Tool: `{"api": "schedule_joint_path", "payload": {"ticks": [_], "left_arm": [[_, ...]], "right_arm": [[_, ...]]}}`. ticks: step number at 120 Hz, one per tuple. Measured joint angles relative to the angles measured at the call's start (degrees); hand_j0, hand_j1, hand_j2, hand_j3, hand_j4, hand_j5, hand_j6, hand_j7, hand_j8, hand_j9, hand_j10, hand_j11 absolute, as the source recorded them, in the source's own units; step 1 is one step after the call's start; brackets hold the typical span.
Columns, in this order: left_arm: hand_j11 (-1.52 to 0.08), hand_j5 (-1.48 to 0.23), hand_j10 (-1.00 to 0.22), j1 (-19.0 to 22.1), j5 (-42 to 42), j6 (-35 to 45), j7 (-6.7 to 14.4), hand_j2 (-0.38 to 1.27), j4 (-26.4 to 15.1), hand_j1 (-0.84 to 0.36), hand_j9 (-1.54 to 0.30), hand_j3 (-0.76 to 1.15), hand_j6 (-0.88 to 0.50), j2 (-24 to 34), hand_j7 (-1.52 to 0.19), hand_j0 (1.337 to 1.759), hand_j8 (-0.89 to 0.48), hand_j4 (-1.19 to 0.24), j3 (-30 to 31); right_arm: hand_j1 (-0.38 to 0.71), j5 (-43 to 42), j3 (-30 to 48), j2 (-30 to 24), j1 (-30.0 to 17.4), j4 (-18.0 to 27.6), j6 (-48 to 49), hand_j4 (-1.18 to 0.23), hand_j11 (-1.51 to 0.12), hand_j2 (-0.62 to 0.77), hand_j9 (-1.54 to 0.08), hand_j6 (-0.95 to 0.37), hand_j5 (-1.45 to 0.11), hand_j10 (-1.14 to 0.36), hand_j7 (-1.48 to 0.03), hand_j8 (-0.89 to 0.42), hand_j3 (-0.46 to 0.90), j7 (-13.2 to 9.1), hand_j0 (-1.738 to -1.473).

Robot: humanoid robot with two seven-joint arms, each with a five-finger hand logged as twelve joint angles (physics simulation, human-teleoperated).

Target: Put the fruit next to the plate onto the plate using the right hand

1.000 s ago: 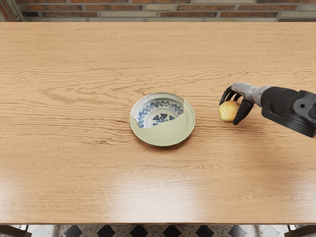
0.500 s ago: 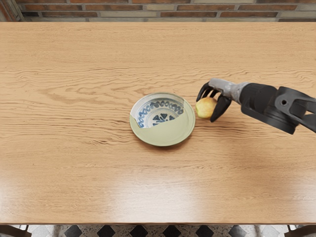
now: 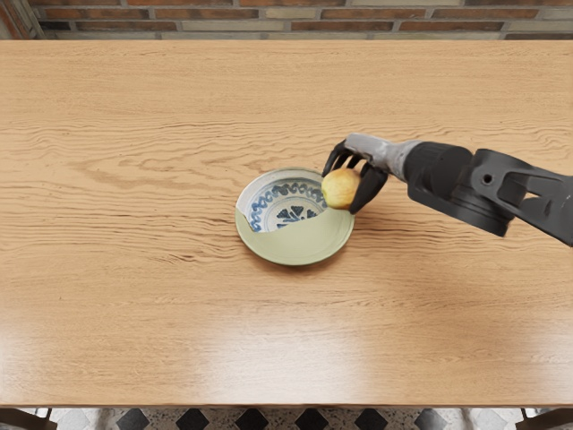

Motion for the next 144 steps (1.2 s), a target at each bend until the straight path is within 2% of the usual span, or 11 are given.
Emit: {"api": "schedule_joint_path", "payload": {"ticks": [74, 97, 109, 128, 144], "left_arm": [[-0.01, -0.01, -0.01, 0.65, -0.03, 0.0, 0.0, 0.0, -0.01, 0.34, -0.01, 0.0, -0.01, 0.0, -0.01, 1.658, -0.01, -0.01, 0.03], [-0.01, -0.01, -0.01, 0.67, -0.01, 0.0, 0.0, 0.0, -0.02, 0.34, -0.01, 0.0, -0.01, 0.0, -0.01, 1.658, -0.01, -0.01, 0.03], [-0.01, -0.01, -0.01, 0.97, 0.0, 0.0, 0.03, 0.0, -0.03, 0.34, -0.01, 0.0, -0.01, 0.0, -0.01, 1.658, -0.01, -0.01, 0.04], [-0.01, -0.01, -0.01, 1.28, 0.06, -0.04, 0.08, 0.0, -0.04, 0.34, -0.01, 0.0, -0.01, 0.0, -0.01, 1.658, -0.01, -0.01, 0.04], [-0.01, -0.01, -0.01, 1.03, 0.08, -0.02, 0.09, 0.0, -0.07, 0.34, -0.01, 0.0, -0.01, 0.0, -0.01, 1.658, -0.01, -0.01, 0.04]], "right_arm": [[0.17, 0.73, 0.44, 6.39, -0.1, -0.51, -0.29, -0.52, -0.7, 0.08, -0.7, -0.39, -0.7, -0.52, -0.69, -0.37, 0.0, 0.0, -1.656], [-0.08, 0.68, 0.6, 7.18, -1.68, -1.11, -2.95, -0.26, -0.35, 0.02, -0.35, -0.21, -0.34, -0.26, -0.34, -0.2, 0.0, -0.01, -1.657], [-0.18, 0.68, 0.74, 7.05, -1.59, -1.03, -3.07, -0.16, -0.21, 0.01, -0.21, -0.13, -0.21, -0.16, -0.21, -0.12, 0.0, -0.01, -1.658], [-0.27, 0.68, 2.17, 5.65, -1.14, -0.96, -3.08, -0.07, -0.1, 0.01, -0.1, -0.06, -0.1, -0.07, -0.1, -0.06, 0.0, -0.01, -1.658], [-0.31, 1.53, 4.33, -0.3, -1.15, -1.15, -2.57, -0.04, -0.05, 0.0, -0.05, -0.03, -0.05, -0.04, -0.05, -0.03, 0.0, -0.01, -1.658]]}}
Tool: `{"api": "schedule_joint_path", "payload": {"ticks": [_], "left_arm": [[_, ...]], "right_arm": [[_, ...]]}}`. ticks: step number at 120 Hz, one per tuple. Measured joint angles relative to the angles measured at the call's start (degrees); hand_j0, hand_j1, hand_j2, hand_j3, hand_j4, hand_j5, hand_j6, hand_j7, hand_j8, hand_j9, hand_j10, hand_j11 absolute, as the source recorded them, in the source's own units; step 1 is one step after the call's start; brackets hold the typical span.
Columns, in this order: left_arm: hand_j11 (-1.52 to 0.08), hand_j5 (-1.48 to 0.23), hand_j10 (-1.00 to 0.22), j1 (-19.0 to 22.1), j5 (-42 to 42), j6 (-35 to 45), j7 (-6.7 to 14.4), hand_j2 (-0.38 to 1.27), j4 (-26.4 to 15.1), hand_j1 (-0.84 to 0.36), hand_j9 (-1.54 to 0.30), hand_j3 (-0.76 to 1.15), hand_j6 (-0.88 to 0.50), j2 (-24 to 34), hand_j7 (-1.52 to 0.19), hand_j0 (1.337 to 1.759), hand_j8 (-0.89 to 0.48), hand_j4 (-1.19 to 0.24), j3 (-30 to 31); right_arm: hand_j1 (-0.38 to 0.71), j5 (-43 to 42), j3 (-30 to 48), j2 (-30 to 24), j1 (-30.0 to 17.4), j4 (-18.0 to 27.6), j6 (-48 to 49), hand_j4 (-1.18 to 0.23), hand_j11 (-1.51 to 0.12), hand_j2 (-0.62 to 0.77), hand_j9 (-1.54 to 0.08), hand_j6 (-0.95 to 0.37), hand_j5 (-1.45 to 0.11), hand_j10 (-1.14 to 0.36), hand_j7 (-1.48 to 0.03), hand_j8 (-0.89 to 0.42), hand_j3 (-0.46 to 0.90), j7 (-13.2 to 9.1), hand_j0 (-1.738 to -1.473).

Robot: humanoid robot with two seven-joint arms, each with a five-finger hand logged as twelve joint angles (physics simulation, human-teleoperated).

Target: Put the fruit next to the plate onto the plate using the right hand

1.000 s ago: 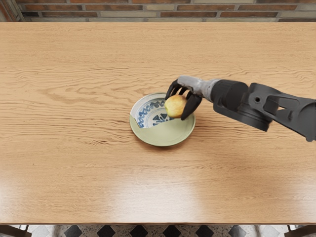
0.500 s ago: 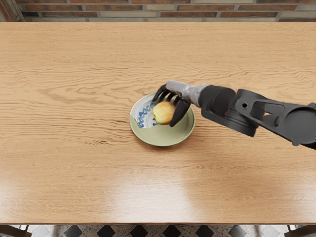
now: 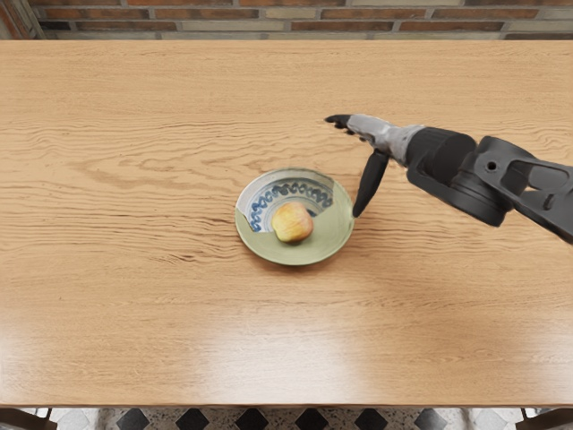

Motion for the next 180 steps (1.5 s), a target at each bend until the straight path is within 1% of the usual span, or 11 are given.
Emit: {"api": "schedule_joint_path", "payload": {"ticks": [8, 15, 32, 39, 48, 64, 81, 180], "left_arm": [[-0.01, -0.01, -0.01, -0.1, 0.0, 0.01, 0.0, 0.0, 0.0, 0.34, -0.01, 0.0, -0.01, 0.0, -0.01, 1.658, -0.01, -0.01, 0.0], [-0.01, -0.01, -0.01, -0.1, 0.01, 0.01, 0.0, 0.0, 0.0, 0.34, -0.01, 0.0, -0.01, 0.0, -0.01, 1.658, -0.01, -0.01, 0.0], [-0.01, -0.01, -0.01, 0.59, -0.02, -0.02, 0.0, 0.0, -0.02, 0.34, -0.01, 0.0, -0.01, 0.0, -0.01, 1.658, -0.01, -0.01, -0.01], [-0.01, -0.01, -0.01, 0.58, -0.03, -0.03, 0.0, 0.0, -0.02, 0.34, -0.01, 0.0, -0.01, 0.0, -0.01, 1.658, -0.01, -0.01, 0.0], [-0.01, -0.01, -0.01, 0.54, -0.03, -0.03, 0.0, 0.0, -0.02, 0.34, -0.01, 0.0, -0.01, 0.0, -0.01, 1.658, -0.01, -0.01, 0.0], [-0.01, -0.01, -0.01, 0.52, -0.06, 0.0, 0.0, 0.0, -0.02, 0.34, -0.01, 0.0, -0.01, 0.0, -0.01, 1.658, -0.01, -0.01, -0.02], [-0.01, -0.01, -0.01, 0.52, -0.01, -0.04, 0.0, 0.0, -0.02, 0.34, -0.01, 0.0, -0.01, 0.0, -0.01, 1.658, -0.01, -0.01, -0.01], [-0.01, -0.01, -0.01, 0.52, 0.01, -0.07, 0.0, 0.0, -0.02, 0.34, -0.01, 0.0, -0.01, 0.0, -0.01, 1.658, -0.01, -0.01, -0.01]], "right_arm": [[-0.32, 3.84, 1.97, -4.48, 0.03, -0.05, 4.52, -0.03, -0.04, 0.0, -0.04, -0.02, -0.04, -0.03, -0.04, -0.02, 0.0, 0.0, -1.658], [-0.33, 6.15, 3.64, -7.7, 0.03, -0.09, 10.68, -0.02, -0.03, 0.0, -0.03, -0.02, -0.03, -0.02, -0.03, -0.02, 0.0, 0.0, -1.658], [-0.34, 14.14, 6.12, -11.99, 0.0, -1.99, 28.78, -0.01, -0.01, 0.0, -0.01, -0.01, -0.01, -0.01, -0.01, -0.01, 0.0, 0.0, -1.658], [-0.34, 16.5, 6.83, -13.84, -0.01, -2.53, 32.71, -0.01, -0.01, 0.0, -0.01, -0.01, -0.01, -0.01, -0.01, -0.01, 0.0, 0.0, -1.658], [-0.34, 19.0, 7.3, -16.67, -0.07, -2.9, 35.4, -0.01, -0.01, 0.0, -0.01, -0.01, -0.01, -0.01, -0.01, -0.01, 0.0, 0.0, -1.658], [-0.35, 22.55, 7.67, -21.07, -0.15, -3.15, 37.24, -0.01, 0.0, 0.0, 0.0, -0.01, 0.0, 0.0, 0.0, -0.01, 0.0, 0.0, -1.658], [-0.35, 24.15, 7.75, -22.96, -0.33, -3.25, 37.77, 0.0, 0.0, 0.0, 0.0, -0.01, 0.0, 0.0, 0.0, 0.0, 0.0, 0.0, -1.658], [-0.35, 24.87, 7.81, -23.62, -0.41, -3.51, 37.96, 0.0, 0.0, 0.0, 0.0, -0.01, 0.0, 0.0, 0.0, 0.0, 0.0, 0.0, -1.658]]}}
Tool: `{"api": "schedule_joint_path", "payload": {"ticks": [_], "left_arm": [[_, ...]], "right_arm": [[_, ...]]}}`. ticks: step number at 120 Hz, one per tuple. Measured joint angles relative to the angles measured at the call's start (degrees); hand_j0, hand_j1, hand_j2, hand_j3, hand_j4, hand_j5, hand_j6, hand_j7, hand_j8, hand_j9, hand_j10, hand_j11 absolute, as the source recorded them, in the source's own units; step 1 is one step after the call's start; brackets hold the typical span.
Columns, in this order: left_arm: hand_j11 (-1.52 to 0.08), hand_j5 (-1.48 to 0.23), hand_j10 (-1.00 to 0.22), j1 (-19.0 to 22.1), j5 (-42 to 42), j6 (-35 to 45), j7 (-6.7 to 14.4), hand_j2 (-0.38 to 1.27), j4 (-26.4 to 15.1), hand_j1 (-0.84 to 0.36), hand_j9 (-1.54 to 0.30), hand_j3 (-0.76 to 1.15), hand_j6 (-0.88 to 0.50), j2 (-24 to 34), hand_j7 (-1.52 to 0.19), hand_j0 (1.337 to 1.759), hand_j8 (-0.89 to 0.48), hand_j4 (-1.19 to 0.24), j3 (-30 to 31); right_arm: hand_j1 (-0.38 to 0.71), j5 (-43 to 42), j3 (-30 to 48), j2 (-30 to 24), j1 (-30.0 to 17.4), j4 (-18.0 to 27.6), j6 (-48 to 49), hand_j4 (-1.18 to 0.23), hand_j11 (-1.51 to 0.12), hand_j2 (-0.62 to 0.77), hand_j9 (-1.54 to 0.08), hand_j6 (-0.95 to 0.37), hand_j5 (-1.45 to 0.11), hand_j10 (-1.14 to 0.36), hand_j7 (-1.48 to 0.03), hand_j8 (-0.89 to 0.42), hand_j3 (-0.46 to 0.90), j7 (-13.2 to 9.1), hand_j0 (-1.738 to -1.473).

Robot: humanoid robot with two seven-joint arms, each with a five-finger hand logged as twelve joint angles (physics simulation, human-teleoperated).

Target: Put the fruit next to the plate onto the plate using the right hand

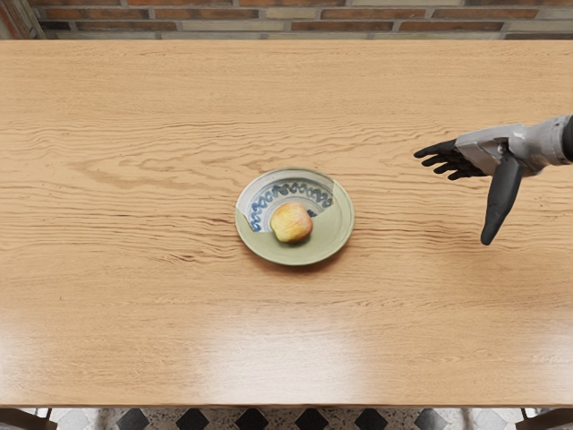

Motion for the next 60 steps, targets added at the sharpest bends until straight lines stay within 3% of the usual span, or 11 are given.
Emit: {"api": "schedule_joint_path", "payload": {"ticks": [60], "left_arm": [[-0.01, -0.01, -0.01, 0.0, 0.0, 0.0, 0.0, 0.0, 0.0, 0.34, -0.01, 0.0, -0.01, 0.0, -0.01, 1.658, -0.01, -0.01, 0.0]], "right_arm": [[-0.35, 0.0, 0.0, 0.0, 0.0, 0.0, 0.0, 0.0, 0.0, 0.0, 0.0, -0.01, 0.0, 0.0, 0.0, 0.0, 0.0, 0.0, -1.658]]}}
